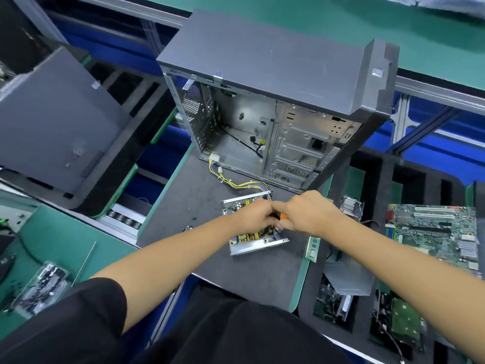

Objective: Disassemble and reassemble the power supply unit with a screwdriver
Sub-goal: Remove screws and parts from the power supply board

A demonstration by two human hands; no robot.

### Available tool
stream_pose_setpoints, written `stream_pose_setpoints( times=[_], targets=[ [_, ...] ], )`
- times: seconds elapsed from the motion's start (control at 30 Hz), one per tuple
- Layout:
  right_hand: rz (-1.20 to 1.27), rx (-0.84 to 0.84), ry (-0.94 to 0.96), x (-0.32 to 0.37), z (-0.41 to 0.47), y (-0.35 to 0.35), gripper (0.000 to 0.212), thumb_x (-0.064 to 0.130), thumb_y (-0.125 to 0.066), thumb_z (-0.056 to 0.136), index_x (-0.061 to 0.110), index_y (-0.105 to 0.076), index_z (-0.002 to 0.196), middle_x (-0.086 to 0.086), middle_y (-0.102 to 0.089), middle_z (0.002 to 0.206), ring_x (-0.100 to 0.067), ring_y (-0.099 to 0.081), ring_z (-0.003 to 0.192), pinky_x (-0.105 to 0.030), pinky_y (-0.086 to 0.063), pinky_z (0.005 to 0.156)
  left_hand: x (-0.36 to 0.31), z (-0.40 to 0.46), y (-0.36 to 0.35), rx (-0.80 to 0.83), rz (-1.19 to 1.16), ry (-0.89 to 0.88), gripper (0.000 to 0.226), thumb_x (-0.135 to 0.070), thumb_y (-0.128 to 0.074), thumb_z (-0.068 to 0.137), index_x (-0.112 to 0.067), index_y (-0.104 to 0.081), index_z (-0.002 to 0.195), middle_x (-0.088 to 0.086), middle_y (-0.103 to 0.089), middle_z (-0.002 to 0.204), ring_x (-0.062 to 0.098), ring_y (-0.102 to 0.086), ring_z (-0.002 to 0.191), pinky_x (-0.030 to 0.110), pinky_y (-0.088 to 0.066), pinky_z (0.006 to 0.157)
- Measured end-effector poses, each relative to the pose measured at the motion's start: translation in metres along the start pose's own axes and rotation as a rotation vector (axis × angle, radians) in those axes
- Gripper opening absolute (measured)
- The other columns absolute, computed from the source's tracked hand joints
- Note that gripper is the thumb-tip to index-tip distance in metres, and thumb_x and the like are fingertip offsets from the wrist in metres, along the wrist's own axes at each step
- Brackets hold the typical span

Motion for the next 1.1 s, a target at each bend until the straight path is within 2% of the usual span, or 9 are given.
stream_pose_setpoints(
  times=[0.13,0.23,0.3,0.37,0.43,0.5,0.6,0.8,1.1],
  targets=[
    [0.046,0.008,-0.062,-0.001,0.001,0.000,0.028,0.046,-0.036,0.099,0.028,-0.042,0.120,-0.001,-0.069,0.090,-0.029,-0.067,0.077,-0.032,-0.031,0.056,-0.006,-0.009,0.020,0.004,-0.110,-0.047,0.035,-0.008,-0.084,0.080,-0.009,-0.059,0.105,0.008,-0.068,0.096,0.020,-0.064,0.088,0.035,-0.054,0.080],
    [0.114,-0.050,-0.151,-0.007,-0.006,0.008,0.014,0.036,-0.038,0.097,0.036,-0.025,0.102,-0.001,-0.067,0.079,-0.028,-0.065,0.070,-0.032,-0.032,0.054,0.009,-0.030,0.067,-0.068,-0.195,-0.037,0.034,-0.012,-0.088,0.078,-0.019,-0.063,0.100,0.004,-0.072,0.097,0.014,-0.070,0.094,0.035,-0.059,0.084],
    [0.121,-0.085,-0.239,-0.012,-0.009,0.014,0.028,0.033,-0.041,0.094,0.033,-0.014,0.087,0.002,-0.066,0.073,-0.029,-0.062,0.066,-0.032,-0.030,0.054,0.037,-0.056,0.100,-0.104,-0.174,-0.008,0.023,-0.019,-0.085,0.082,-0.027,-0.065,0.090,-0.001,-0.073,0.091,0.006,-0.068,0.086,0.029,-0.056,0.078],
    [0.151,-0.129,-0.323,-0.018,-0.011,0.024,0.027,0.030,-0.047,0.090,0.030,-0.021,0.084,0.005,-0.062,0.071,-0.029,-0.058,0.064,-0.031,-0.027,0.052,0.073,-0.087,0.121,-0.107,-0.097,0.062,0.018,-0.028,-0.083,0.085,-0.031,-0.065,0.085,-0.008,-0.071,0.088,0.000,-0.062,0.082,0.014,-0.046,0.072],
    [0.203,-0.176,-0.393,-0.023,-0.012,0.035,0.020,0.026,-0.050,0.085,0.028,-0.030,0.083,0.007,-0.052,0.063,-0.028,-0.052,0.059,-0.028,-0.023,0.047,0.113,-0.115,0.127,-0.074,0.021,0.131,0.015,-0.032,-0.080,0.087,-0.028,-0.066,0.086,-0.015,-0.070,0.089,-0.001,-0.055,0.088,0.012,-0.039,0.076],
    [0.261,-0.246,-0.448,-0.023,-0.014,0.048,0.015,0.026,-0.049,0.083,0.028,-0.034,0.086,0.009,-0.040,0.057,-0.026,-0.045,0.054,-0.026,-0.023,0.046,0.147,-0.135,0.121,-0.014,0.159,0.166,0.015,-0.031,-0.079,0.087,-0.023,-0.067,0.089,-0.013,-0.070,0.092,0.004,-0.049,0.093,0.022,-0.038,0.084],
    [0.363,-0.311,-0.508,-0.017,-0.012,0.060,0.010,0.028,-0.044,0.087,0.027,-0.034,0.087,0.007,-0.044,0.056,-0.026,-0.047,0.052,-0.028,-0.029,0.047,0.179,-0.152,0.105,0.064,0.316,0.178,0.014,-0.028,-0.078,0.089,-0.020,-0.069,0.096,-0.002,-0.065,0.100,0.022,-0.050,0.100,0.039,-0.039,0.097],
    [0.441,-0.258,-0.615,0.011,0.009,0.047,0.020,0.026,-0.048,0.090,0.025,-0.029,0.085,0.001,-0.046,0.056,-0.028,-0.047,0.054,-0.029,-0.021,0.048,0.187,-0.152,0.094,0.026,0.260,0.137,0.017,-0.027,-0.076,0.090,-0.020,-0.069,0.103,0.001,-0.060,0.102,0.020,-0.047,0.103,0.039,-0.044,0.095],
    [0.540,-0.194,-0.684,0.039,0.026,0.034,0.017,0.028,-0.046,0.092,0.026,-0.030,0.086,0.001,-0.048,0.062,-0.032,-0.050,0.064,-0.034,-0.023,0.051,0.184,-0.138,0.079,0.172,0.387,0.101,0.014,-0.031,-0.071,0.094,-0.019,-0.069,0.101,0.003,-0.054,0.107,0.022,-0.051,0.108,0.041,-0.046,0.089]
  ],
)
Point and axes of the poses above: each hand's wrist, its own z-axis towards the middle knuckle, its own y-axis out of the back of the hand, x = y × z, the point moved 10 cm from there along z, towards the middle knuckle
